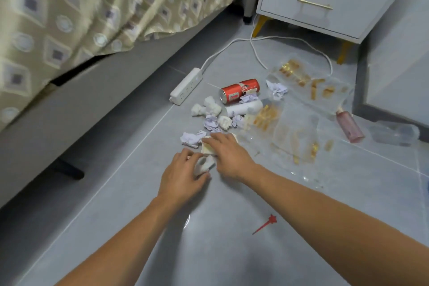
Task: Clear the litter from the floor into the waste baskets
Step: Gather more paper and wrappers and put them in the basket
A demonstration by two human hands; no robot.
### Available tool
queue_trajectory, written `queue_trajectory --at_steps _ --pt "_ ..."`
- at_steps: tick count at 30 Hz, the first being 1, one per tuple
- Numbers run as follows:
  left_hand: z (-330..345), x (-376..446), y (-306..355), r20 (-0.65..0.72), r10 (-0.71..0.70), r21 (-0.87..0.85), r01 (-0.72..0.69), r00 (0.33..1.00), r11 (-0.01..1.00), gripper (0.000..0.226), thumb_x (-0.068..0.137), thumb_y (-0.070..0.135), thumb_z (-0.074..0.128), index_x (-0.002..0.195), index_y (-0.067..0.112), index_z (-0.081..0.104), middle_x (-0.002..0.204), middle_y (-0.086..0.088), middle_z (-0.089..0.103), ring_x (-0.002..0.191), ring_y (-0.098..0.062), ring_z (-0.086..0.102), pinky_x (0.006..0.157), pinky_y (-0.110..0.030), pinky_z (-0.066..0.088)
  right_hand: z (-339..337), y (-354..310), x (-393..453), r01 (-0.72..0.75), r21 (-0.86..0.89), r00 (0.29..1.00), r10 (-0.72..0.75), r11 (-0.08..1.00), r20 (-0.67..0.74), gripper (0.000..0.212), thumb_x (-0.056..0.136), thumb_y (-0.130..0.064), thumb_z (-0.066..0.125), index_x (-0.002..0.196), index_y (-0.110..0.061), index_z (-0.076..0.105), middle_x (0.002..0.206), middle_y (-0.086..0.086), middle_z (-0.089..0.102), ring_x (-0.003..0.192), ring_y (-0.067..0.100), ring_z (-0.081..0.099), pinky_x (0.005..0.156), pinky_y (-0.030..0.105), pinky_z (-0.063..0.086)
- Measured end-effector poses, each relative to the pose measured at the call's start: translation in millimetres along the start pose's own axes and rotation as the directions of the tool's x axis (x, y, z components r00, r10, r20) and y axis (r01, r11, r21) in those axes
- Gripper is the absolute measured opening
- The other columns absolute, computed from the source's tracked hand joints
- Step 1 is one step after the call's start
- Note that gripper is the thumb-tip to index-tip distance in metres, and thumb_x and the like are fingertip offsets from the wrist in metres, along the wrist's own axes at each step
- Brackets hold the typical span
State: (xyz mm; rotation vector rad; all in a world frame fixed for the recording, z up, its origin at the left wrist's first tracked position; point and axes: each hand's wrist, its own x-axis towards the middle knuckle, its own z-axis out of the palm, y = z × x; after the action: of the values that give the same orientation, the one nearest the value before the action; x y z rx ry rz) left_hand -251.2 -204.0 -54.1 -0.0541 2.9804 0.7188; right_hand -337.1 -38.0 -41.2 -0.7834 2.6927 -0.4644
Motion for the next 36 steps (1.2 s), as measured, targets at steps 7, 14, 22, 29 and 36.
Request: queue_trajectory --at_steps 7,14,22,29,36 --pt "18.6 -1.9 -1.5 0.008 0.082 0.032 -0.082 0.997 0.996 0.015 0.096 0.037 0.063 0.108 0.028 0.063 0.102 0.01 0.044 0.098 -0.017 0.044 0.068 -0.036 0.049 23.0 10.1 -0.1 0.072 -0.191 0.991 -0.092 0.979 -0.097 0.038 0.085 -0.01 0.061 0.12 -0.023 0.06 0.123 0.001 0.053 0.106 0.031 0.045 0.076 0.042 0.047" --pt "8.0 -1.2 7.1 -0.088 0.164 -0.066 -0.17 0.983 0.983 0.014 0.098 0.04 0.056 0.094 0.029 0.062 0.089 0.012 0.045 0.085 -0.014 0.051 0.064 -0.036 0.047 7.1 27.1 -29.9 0.072 -0.018 0.979 -0.075 0.997 -0.189 0.014 0.081 -0.01 0.063 0.093 -0.014 0.068 0.091 0.005 0.056 0.086 0.033 0.057 0.063 0.043 0.05" --pt "-44.9 10.1 110.9 -0.125 0.382 -0.131 -0.396 0.916 0.909 0.012 0.096 0.037 0.062 0.1 0.027 0.066 0.089 0.012 0.05 0.085 -0.012 0.053 0.062 -0.036 0.049 -93.3 36.7 -117.4 -0.026 0.226 0.893 0.125 0.974 -0.433 0.03 0.077 0.0 0.06 0.095 -0.018 0.075 0.088 0.0 0.061 0.078 0.023 0.062 0.07 0.042 0.053" --pt "-63.4 1.7 279.4 -0.099 0.672 -0.243 -0.673 0.734 0.699 0.017 0.097 0.038 0.059 0.101 0.025 0.069 0.088 0.013 0.052 0.081 -0.01 0.052 0.065 -0.033 0.048 -202.3 77.7 -276.9 -0.246 0.25 0.772 0.346 0.936 -0.533 0.028 0.079 -0.001 0.064 0.092 -0.022 0.076 0.087 -0.006 0.065 0.077 0.013 0.061 0.074 0.037 0.052" --pt "-8.1 -73.8 447.4 -0.098 0.856 -0.372 -0.816 0.508 0.442 0.008 0.095 0.024 0.068 0.101 0.021 0.072 0.085 0.008 0.055 0.081 -0.015 0.054 0.069 -0.035 0.048 -219.7 121.1 -459.9 -0.485 0.343 0.511 0.579 0.805 -0.635 0.028 0.079 -0.001 0.066 0.094 -0.022 0.077 0.083 -0.01 0.062 0.076 0.009 0.058 0.07 0.028 0.047"
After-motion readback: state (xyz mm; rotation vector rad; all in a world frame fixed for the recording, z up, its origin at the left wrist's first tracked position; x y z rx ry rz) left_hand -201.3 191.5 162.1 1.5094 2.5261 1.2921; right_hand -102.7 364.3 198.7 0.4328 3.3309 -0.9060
